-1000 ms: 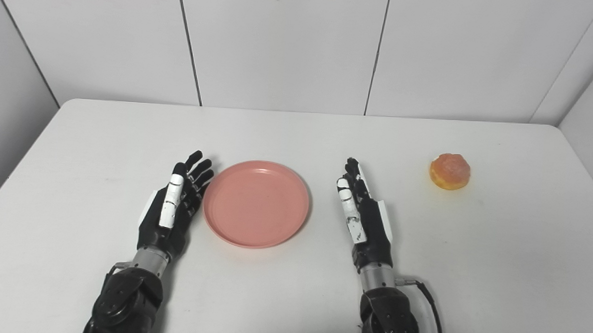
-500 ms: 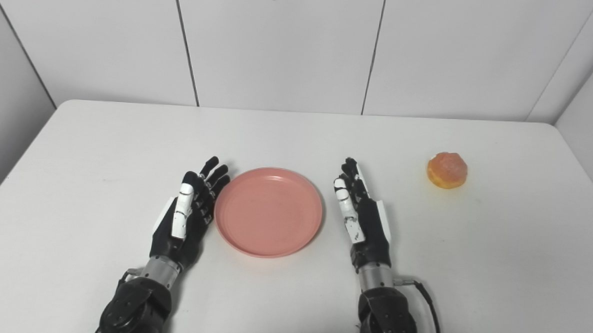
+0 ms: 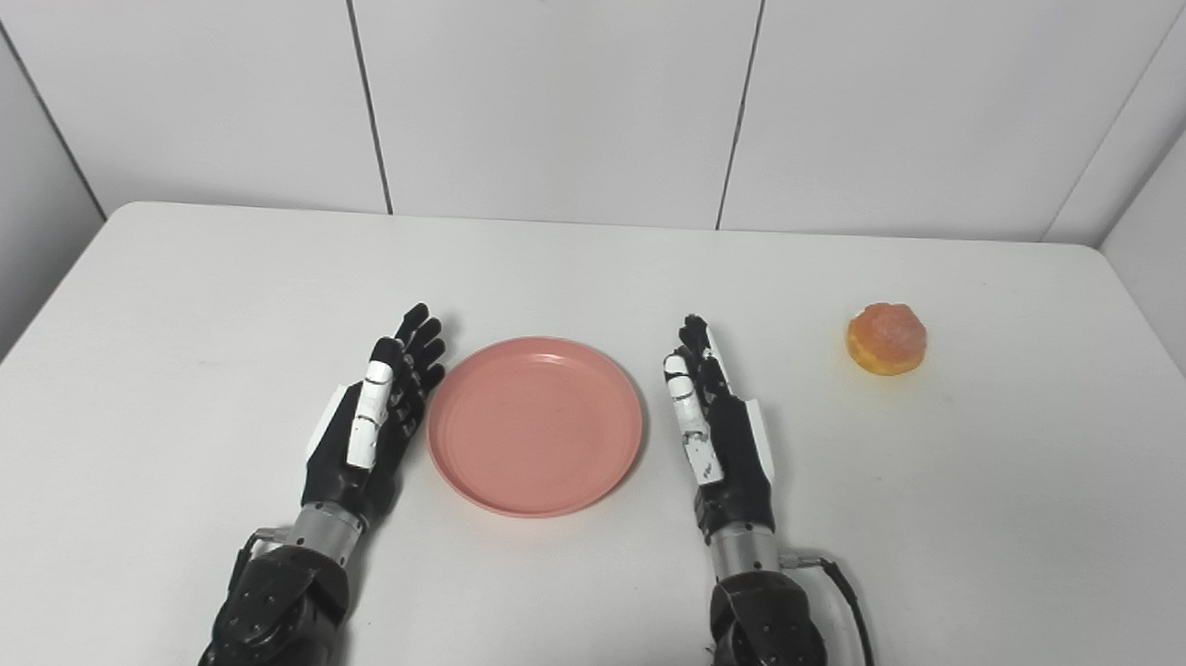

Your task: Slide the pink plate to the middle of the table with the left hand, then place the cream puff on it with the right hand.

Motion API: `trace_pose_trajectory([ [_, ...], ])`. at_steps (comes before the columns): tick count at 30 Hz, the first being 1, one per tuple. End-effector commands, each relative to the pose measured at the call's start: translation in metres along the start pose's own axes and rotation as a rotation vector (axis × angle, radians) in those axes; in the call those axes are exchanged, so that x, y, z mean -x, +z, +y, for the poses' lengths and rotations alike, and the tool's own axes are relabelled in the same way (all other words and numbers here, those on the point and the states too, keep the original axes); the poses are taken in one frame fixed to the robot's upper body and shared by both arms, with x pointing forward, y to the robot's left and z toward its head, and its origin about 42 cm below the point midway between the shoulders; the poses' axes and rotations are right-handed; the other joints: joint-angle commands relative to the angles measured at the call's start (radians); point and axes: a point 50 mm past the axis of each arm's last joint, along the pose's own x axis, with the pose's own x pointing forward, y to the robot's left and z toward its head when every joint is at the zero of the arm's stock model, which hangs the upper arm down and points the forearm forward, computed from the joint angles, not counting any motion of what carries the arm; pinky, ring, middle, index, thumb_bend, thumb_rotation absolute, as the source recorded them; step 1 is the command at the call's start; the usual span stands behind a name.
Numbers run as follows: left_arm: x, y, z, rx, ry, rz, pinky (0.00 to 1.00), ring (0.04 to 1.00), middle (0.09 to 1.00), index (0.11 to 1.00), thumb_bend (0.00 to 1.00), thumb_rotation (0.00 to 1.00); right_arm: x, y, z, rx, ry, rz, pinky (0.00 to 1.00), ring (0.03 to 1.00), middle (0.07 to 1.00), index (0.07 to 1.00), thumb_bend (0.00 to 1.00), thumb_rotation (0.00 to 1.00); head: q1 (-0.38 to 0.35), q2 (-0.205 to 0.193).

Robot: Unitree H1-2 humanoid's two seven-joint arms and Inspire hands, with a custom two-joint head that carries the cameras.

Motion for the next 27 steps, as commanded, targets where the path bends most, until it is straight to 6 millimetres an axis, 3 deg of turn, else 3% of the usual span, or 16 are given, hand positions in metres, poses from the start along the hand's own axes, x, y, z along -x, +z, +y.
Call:
trace_pose_trajectory([
  [1,0.001,-0.012,0.005,0.031,0.081,0.014,0.98,0.963,0.961,0.937,0.57,0.85,0.001,-0.005,0.0,-0.01,-0.014,0.011,0.98,0.967,0.965,0.952,0.54,0.85,0.001,0.0],
  [8,-0.001,-0.013,0.011,-0.023,0.097,-0.001,0.97,0.937,0.938,0.93,0.6,0.91,-0.004,-0.001,-0.007,0.001,-0.056,0.004,1.0,0.96,0.952,0.931,0.58,0.84,-0.002,-0.005],
  [17,0.0,-0.013,0.009,0.033,0.116,0.006,0.94,0.927,0.922,0.91,0.62,0.86,-0.025,0.009,-0.025,0.052,-0.105,-0.073,0.99,0.965,0.965,0.946,0.65,0.79,-0.004,-0.006],
  [19,-0.001,-0.014,0.01,0.034,0.112,0.009,0.94,0.93,0.926,0.914,0.62,0.87,-0.029,0.012,-0.029,0.052,-0.106,-0.101,1.0,0.981,0.968,0.94,0.61,0.71,-0.013,-0.007],
  [23,0.0,-0.014,0.01,0.035,0.104,0.015,0.93,0.926,0.921,0.908,0.61,0.87,-0.037,0.02,-0.045,0.284,-0.159,-0.17,0.9,0.933,0.933,0.919,0.62,0.62,-0.018,-0.01],
  [27,-0.001,-0.015,0.01,0.05,0.113,0.012,0.92,0.91,0.903,0.889,0.6,0.83,-0.042,0.026,-0.058,0.402,-0.199,-0.238,0.89,0.913,0.914,0.898,0.63,0.46,-0.021,-0.011],
])
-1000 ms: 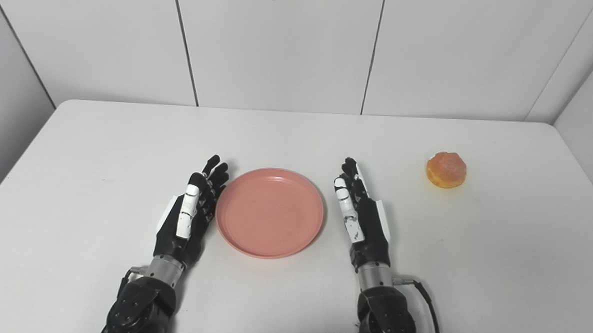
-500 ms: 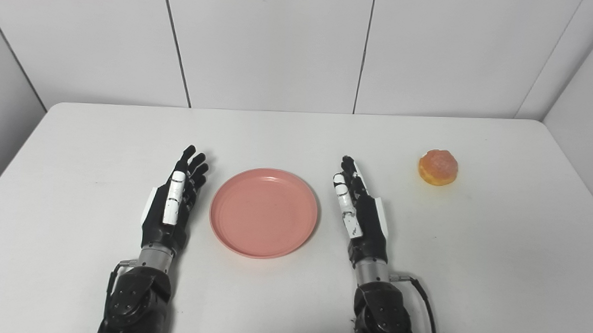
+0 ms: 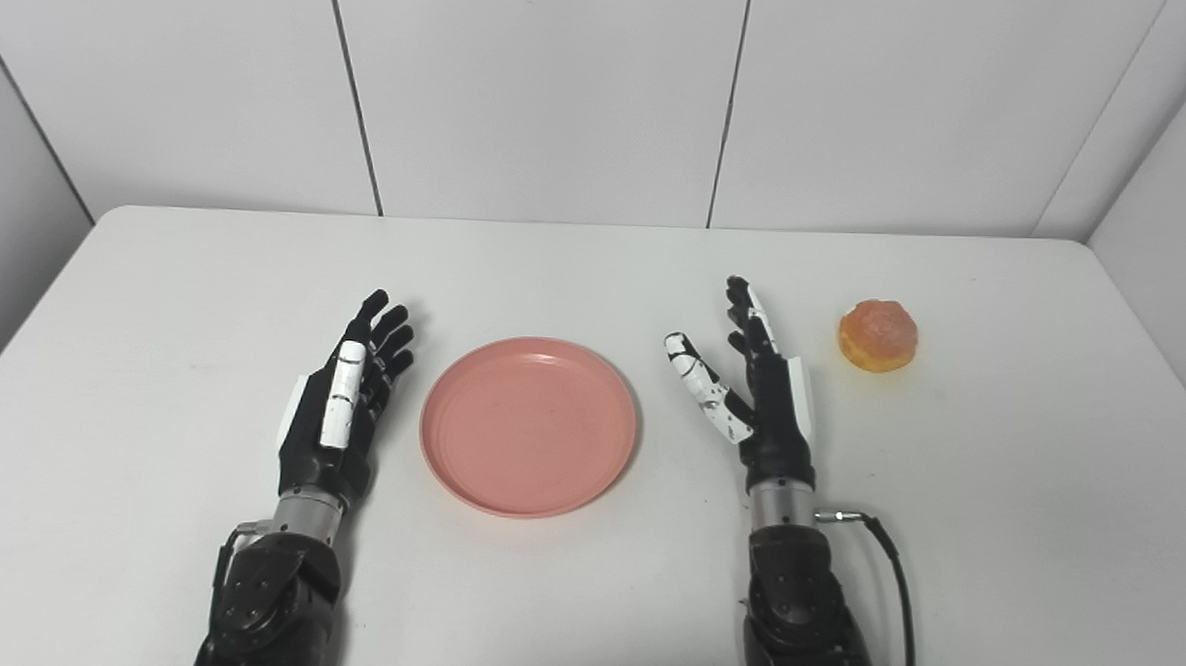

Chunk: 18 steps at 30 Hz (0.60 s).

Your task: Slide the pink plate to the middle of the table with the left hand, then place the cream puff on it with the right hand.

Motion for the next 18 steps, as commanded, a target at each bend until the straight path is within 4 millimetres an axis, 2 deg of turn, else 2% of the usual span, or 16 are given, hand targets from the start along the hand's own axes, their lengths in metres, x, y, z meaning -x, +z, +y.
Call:
trace_pose_trajectory([
  [1,0.009,-0.017,0.005,0.011,0.009,0.045,0.92,0.907,0.9,0.887,0.61,0.83,-0.012,0.012,-0.009,0.09,-0.038,-0.144,0.89,0.909,0.906,0.893,0.63,0.43,0.001,0.0],
  [6,0.01,-0.018,0.007,-0.009,0.002,0.045,0.9,0.898,0.895,0.88,0.62,0.86,-0.024,0.015,-0.023,0.261,-0.097,-0.244,0.87,0.895,0.889,0.874,0.64,0.32,-0.003,-0.005],
  [7,0.01,-0.018,0.007,-0.006,0.001,0.046,0.91,0.899,0.896,0.882,0.62,0.86,-0.026,0.016,-0.026,0.284,-0.112,-0.253,0.82,0.87,0.877,0.865,0.65,0.29,-0.003,-0.005],
  [14,0.011,-0.017,0.01,0.012,-0.005,0.067,0.9,0.891,0.889,0.874,0.63,0.87,-0.039,0.019,-0.044,0.369,-0.196,-0.298,0.75,0.836,0.862,0.861,0.64,0.19,-0.015,-0.007],
  [18,0.012,-0.016,0.012,0.019,-0.011,0.07,0.88,0.883,0.884,0.866,0.62,0.88,-0.046,0.022,-0.056,0.41,-0.254,-0.329,0.67,0.774,0.858,0.858,0.63,0.14,-0.023,-0.008],
])
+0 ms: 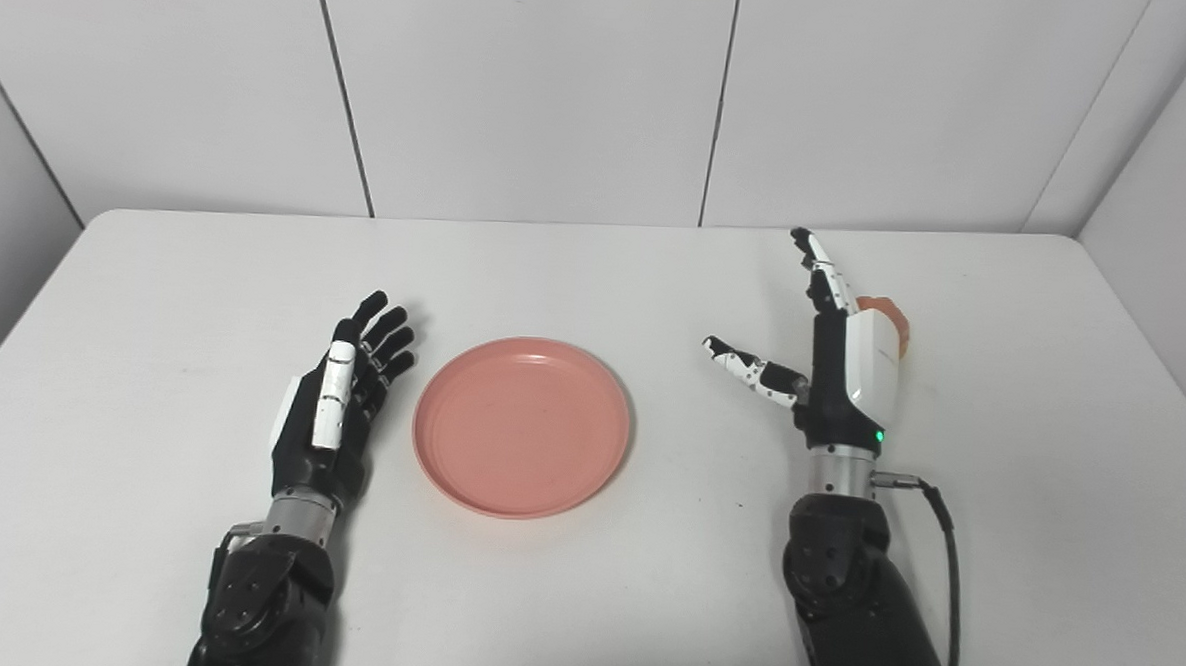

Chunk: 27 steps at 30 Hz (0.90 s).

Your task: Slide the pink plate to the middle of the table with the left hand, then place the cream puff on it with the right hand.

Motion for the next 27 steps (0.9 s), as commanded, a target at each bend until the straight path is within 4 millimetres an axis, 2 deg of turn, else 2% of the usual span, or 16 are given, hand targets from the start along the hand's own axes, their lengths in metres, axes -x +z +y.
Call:
trace_pose_trajectory([
  [1,0.013,-0.017,0.01,0.006,0.01,0.067,0.88,0.881,0.882,0.866,0.62,0.88,-0.027,0.011,-0.016,0.002,-0.084,-0.111,0.71,0.802,0.857,0.857,0.62,0.16,-0.003,-0.001],
  [2,0.013,-0.017,0.011,0.009,0.011,0.069,0.88,0.879,0.88,0.867,0.62,0.88,-0.03,0.009,-0.019,0.013,-0.098,-0.108,0.75,0.831,0.861,0.857,0.62,0.17,-0.005,0.001],
  [5,0.013,-0.016,0.012,0.001,0.01,0.073,0.88,0.877,0.879,0.868,0.62,0.89,-0.037,0.003,-0.03,0.054,-0.13,-0.103,0.78,0.849,0.87,0.862,0.63,0.18,-0.012,0.005],
  [7,0.013,-0.015,0.013,-0.005,0.008,0.076,0.87,0.874,0.876,0.865,0.62,0.89,-0.041,0.0,-0.035,0.079,-0.14,-0.109,0.77,0.845,0.874,0.86,0.64,0.17,-0.021,0.003],
  [14,0.013,-0.016,0.018,-0.025,-0.015,0.075,0.88,0.879,0.878,0.864,0.62,0.91,-0.054,-0.013,-0.058,0.163,-0.158,-0.023,0.76,0.857,0.897,0.886,0.65,0.24,-0.055,0.0],
  [17,0.012,-0.016,0.021,-0.027,-0.021,0.075,0.88,0.883,0.882,0.866,0.62,0.92,-0.057,-0.017,-0.06,0.177,-0.154,-0.007,0.75,0.852,0.891,0.879,0.67,0.23,-0.076,-0.005],
  [18,0.012,-0.015,0.022,-0.029,-0.027,0.076,0.88,0.884,0.883,0.868,0.62,0.92,-0.057,-0.017,-0.061,0.186,-0.146,0.012,0.75,0.851,0.891,0.877,0.67,0.23,-0.107,-0.006],
  [24,0.012,-0.013,0.029,-0.031,-0.052,0.081,0.92,0.916,0.91,0.896,0.58,0.99,-0.057,-0.018,-0.056,0.22,-0.104,0.069,0.74,0.849,0.889,0.89,0.67,0.24,-0.159,-0.017],
  [27,0.012,-0.013,0.032,-0.04,-0.072,0.081,0.94,0.932,0.926,0.917,0.6,1.0,-0.056,-0.021,-0.051,0.214,-0.091,0.091,0.74,0.85,0.887,0.888,0.67,0.22,-0.162,-0.017],
])
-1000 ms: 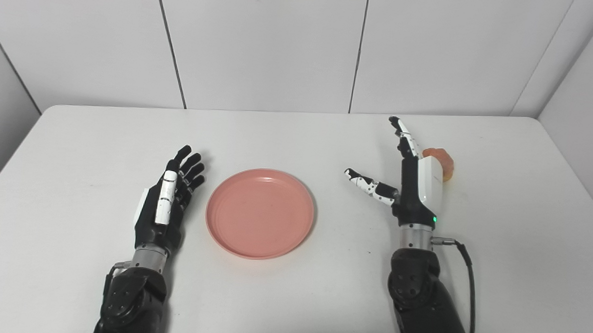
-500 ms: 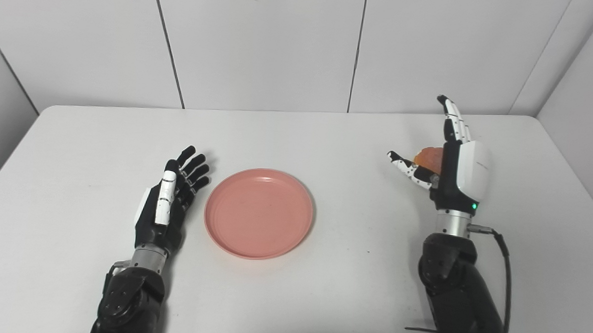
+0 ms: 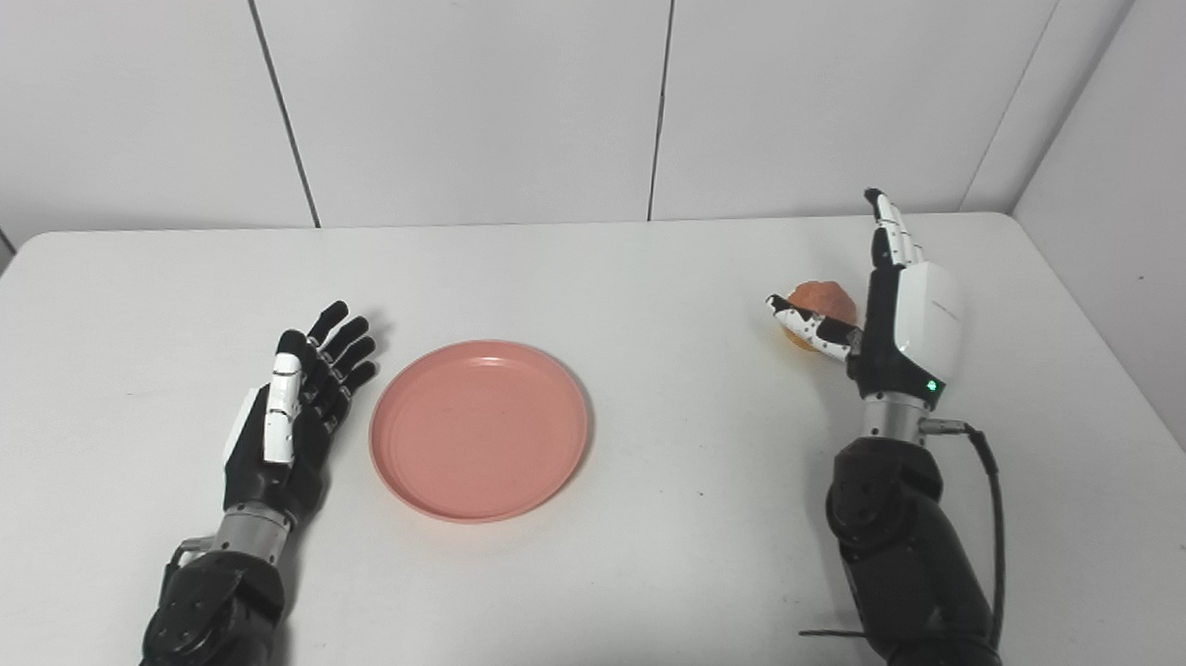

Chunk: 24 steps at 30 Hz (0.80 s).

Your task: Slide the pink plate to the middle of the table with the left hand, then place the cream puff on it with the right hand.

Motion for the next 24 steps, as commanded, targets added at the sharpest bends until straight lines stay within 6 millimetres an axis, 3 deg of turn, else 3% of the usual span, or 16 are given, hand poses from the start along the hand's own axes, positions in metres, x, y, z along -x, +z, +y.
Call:
trace_pose_trajectory([
  [1,0.013,-0.018,0.016,-0.003,0.003,0.063,0.95,0.935,0.929,0.921,0.6,1.0,-0.023,0.015,-0.007,-0.018,-0.045,-0.034,0.73,0.843,0.881,0.883,0.67,0.21,0.002,0.003],
  [12,0.016,-0.016,0.018,-0.001,0.001,0.068,0.94,0.93,0.925,0.916,0.59,1.0,-0.024,0.013,0.009,-0.035,0.025,0.0,0.7,0.819,0.858,0.864,0.69,0.14,0.008,0.011],
  [18,0.016,-0.014,0.018,0.002,0.0,0.071,0.94,0.932,0.927,0.917,0.58,1.0,-0.025,0.012,0.016,-0.005,0.07,0.037,0.71,0.828,0.867,0.87,0.67,0.15,0.008,0.011],
  [24,0.017,-0.013,0.019,0.003,-0.006,0.076,0.94,0.932,0.926,0.919,0.59,1.0,-0.028,0.007,0.018,-0.003,0.108,0.075,0.7,0.819,0.87,0.869,0.65,0.09,0.009,0.017],
])
